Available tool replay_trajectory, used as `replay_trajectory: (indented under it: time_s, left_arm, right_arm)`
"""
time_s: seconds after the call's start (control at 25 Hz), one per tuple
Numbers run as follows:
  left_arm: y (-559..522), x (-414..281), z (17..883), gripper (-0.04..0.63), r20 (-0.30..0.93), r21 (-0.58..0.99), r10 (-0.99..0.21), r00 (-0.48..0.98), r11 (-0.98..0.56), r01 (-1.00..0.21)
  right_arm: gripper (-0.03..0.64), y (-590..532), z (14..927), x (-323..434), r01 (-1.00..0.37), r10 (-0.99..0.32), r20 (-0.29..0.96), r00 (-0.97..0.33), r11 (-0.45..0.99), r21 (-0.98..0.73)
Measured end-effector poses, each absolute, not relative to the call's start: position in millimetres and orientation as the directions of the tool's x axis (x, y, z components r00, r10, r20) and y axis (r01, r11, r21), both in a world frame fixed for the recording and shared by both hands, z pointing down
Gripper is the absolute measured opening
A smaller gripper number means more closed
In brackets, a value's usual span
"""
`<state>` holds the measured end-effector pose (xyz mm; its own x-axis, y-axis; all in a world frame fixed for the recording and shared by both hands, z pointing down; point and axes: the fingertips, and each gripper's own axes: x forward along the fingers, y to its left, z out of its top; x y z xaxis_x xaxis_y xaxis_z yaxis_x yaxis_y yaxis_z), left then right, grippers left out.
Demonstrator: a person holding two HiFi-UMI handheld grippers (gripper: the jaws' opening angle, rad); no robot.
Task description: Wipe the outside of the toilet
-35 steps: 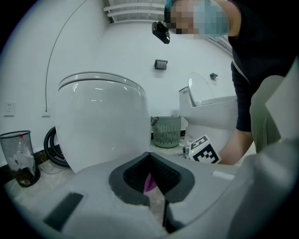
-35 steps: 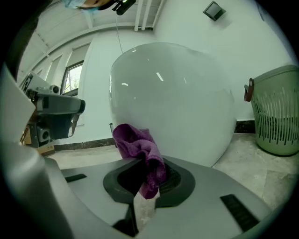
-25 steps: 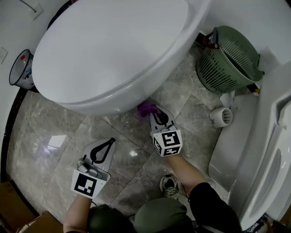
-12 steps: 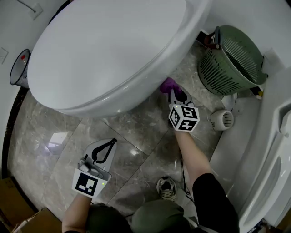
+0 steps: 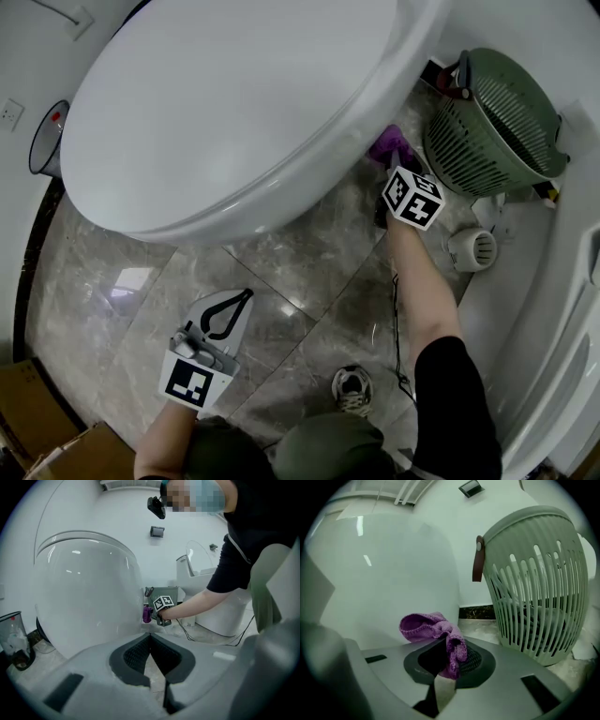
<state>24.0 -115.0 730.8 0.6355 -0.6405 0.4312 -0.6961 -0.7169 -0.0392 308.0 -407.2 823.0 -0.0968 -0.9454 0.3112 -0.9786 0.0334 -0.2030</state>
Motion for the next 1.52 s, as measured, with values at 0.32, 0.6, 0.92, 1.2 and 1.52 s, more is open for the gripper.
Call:
replay_trajectory:
  time_s: [0.32,0.6,0.92,1.2,1.52]
  left_arm:
    - [-117,11,731,0.003,0.404,-0.026,-0.646,0.648,-0.716,-0.698]
    - [-116,7,736,0.003,0.360,0.004,-0.628,0.690,-0.739,-0.674]
    - [-103,-23,720,0.003,0.339,0.061,-0.657,0.674,-0.699,-0.712]
    - [-69,-82,653,0.003,0.388,0.112,-0.713,0.584,-0.592,-0.798]
    - [-10,-109,562,0.003,0.428,0.205,-0.717,0.550,-0.515,-0.832]
  right_arm:
    - [0.047,-395,820,315,-0.976,-0.947,0.317,-0.046,-0.025,-0.217]
    - [0.047,-307,809,275,-0.966,-0.948,0.272,-0.167,0.102,-0.240]
    - [0.048,-188,771,196,-0.922,-0.884,0.342,-0.319,0.207,-0.326]
    - [0.048,-101,700,125,-0.885,-0.781,0.455,-0.428,0.262,-0.384]
    - [0.048,-53,581,82,-0.874,-0.740,0.492,-0.460,0.277,-0.400]
